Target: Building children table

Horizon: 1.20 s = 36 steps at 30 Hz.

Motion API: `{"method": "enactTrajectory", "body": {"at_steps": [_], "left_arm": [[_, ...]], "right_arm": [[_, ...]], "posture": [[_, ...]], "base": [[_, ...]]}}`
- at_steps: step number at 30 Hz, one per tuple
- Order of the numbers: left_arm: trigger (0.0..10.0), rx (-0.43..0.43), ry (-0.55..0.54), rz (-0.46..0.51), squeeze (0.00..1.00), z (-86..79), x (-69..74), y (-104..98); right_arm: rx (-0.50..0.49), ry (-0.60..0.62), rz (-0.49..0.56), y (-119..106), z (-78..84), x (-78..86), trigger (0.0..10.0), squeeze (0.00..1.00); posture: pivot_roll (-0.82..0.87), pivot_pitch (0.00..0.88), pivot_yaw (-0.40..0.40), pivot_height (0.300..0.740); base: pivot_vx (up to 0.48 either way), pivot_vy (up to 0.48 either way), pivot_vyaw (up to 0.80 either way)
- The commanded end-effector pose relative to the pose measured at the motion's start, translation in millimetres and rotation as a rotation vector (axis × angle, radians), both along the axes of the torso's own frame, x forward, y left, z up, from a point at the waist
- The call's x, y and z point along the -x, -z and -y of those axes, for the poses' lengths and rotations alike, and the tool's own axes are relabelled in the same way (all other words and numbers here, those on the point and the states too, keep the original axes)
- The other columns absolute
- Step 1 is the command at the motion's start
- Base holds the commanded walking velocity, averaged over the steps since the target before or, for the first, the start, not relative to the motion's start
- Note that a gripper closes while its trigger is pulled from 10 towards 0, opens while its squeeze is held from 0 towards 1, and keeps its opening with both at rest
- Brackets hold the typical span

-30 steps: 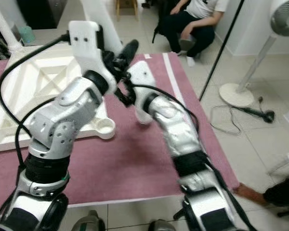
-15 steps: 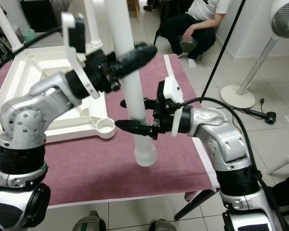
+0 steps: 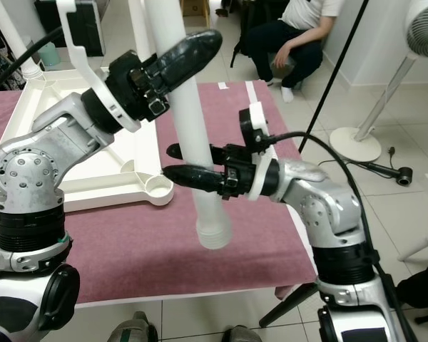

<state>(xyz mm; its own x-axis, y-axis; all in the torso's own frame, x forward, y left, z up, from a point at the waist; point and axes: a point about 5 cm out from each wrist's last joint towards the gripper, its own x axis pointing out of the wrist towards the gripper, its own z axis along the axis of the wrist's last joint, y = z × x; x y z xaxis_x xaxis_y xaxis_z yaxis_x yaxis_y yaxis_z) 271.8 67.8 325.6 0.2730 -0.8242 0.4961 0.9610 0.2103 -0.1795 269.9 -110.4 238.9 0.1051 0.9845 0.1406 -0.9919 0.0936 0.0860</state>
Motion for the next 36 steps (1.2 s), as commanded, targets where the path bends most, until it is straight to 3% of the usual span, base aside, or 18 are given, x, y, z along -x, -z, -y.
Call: {"method": "enactTrajectory", "body": {"at_steps": [1,3,4,6,7,9,10,11,12,17,18,22,27,28,29,30,34,36], "left_arm": [[0.0,0.022,0.043,0.046,0.0,-0.1,5.2,-5.0],[0.0,-0.003,0.049,0.062,0.0,0.9,8.0,-0.7],[1.6,-0.026,0.036,0.07,0.0,2.4,8.5,1.9],[1.6,-0.071,0.004,0.084,0.0,4.3,8.1,5.4],[10.0,-0.119,-0.03,0.085,0.0,6.3,6.9,10.1],[10.0,-0.119,-0.03,0.085,0.0,6.3,6.9,10.1],[10.0,-0.168,-0.044,0.071,0.87,9.3,5.6,18.6],[10.0,-0.168,-0.044,0.071,0.87,9.3,5.6,18.6],[10.0,-0.172,-0.036,0.041,1.0,9.6,4.4,22.2],[10.0,-0.151,-0.017,-0.021,1.0,2.6,3.1,25.4],[10.0,-0.135,-0.031,-0.05,0.0,-3.8,0.8,26.2],[10.0,-0.124,-0.043,-0.069,0.0,-8.1,-0.9,27.0],[10.0,-0.018,-0.183,-0.16,0.0,-41.2,-14.0,28.5],[10.0,-0.018,-0.183,-0.16,0.0,-41.2,-14.0,28.5],[10.0,0.02,-0.242,-0.179,0.0,-53.7,-16.7,29.9],[10.0,0.039,-0.284,-0.188,0.0,-62.4,-16.8,32.4],[10.0,0.048,-0.32,-0.204,0.0,-69.8,-15.0,38.0],[10.0,-0.014,-0.364,-0.226,0.0,-68.3,-16.9,48.1]], "right_arm": [[-0.041,-0.054,-0.002,-7.6,-4.1,3.1,0.0,0.0],[-0.009,-0.01,-0.014,-2.3,-3.1,-1.2,0.0,0.0],[0.006,0.017,-0.012,-0.2,-2.9,-4.0,0.0,0.0],[0.015,0.045,-0.014,0.5,-2.6,-6.8,0.0,0.0],[0.022,0.082,-0.007,0.5,-2.3,-10.4,0.0,0.0],[0.022,0.082,-0.007,0.5,-2.3,-10.4,0.0,0.0],[0.04,0.153,0.011,0.1,-1.6,-17.5,0.0,0.0],[0.04,0.153,0.011,0.1,-1.6,-17.5,0.0,0.0],[0.046,0.175,0.02,0.0,-1.3,-19.8,0.0,0.0],[0.046,0.22,0.031,-1.6,1.6,-23.8,0.0,0.0],[0.05,0.246,0.037,-1.7,5.2,-25.8,0.0,0.0],[0.053,0.264,0.04,-1.8,7.8,-27.1,0.0,0.0],[0.123,0.501,0.102,2.9,30.6,-39.8,0.0,0.0],[0.123,0.501,0.102,2.9,30.6,-39.8,0.0,0.0],[0.123,0.593,0.138,1.1,37.4,-43.4,1.9,0.0],[0.103,0.67,0.166,-2.8,41.8,-46.1,10.0,0.0],[0.086,0.768,0.239,-10.7,45.3,-49.4,10.0,0.0],[0.088,0.843,0.313,-17.0,43.4,-53.9,10.0,0.0]], "posture": [[0.06,0.0,0.025,0.74],[0.06,0.0,0.024,0.74],[0.06,0.0,0.025,0.74],[0.06,0.0,0.025,0.74],[0.05,0.0,0.028,0.74],[0.05,0.0,0.028,0.74],[0.05,0.0,0.031,0.74],[0.05,0.0,0.031,0.74],[0.05,0.0,0.031,0.74],[0.05,0.0,0.037,0.74],[0.05,0.0,0.037,0.74],[0.05,0.0,0.037,0.74],[0.04,0.0,0.039,0.74],[0.04,0.0,0.039,0.74],[0.04,0.0,0.04,0.74],[0.04,0.0,0.042,0.74],[0.04,0.0,0.042,0.74],[0.04,0.0,0.042,0.74]], "base": [[0.0,0.0,0.0],[0.0,0.0,0.0],[0.0,0.0,0.0],[0.0,0.0,0.0],[0.0,0.0,0.0],[0.0,0.0,0.0],[0.0,0.0,0.0],[0.0,0.0,0.0],[0.0,0.0,0.0],[0.0,0.0,0.0],[0.0,0.0,0.0],[0.0,0.0,0.0],[0.0,0.0,0.0],[0.0,0.0,0.0],[0.0,0.0,0.0],[0.0,0.0,0.0],[0.0,0.0,0.0],[0.0,0.0,0.0]]}}
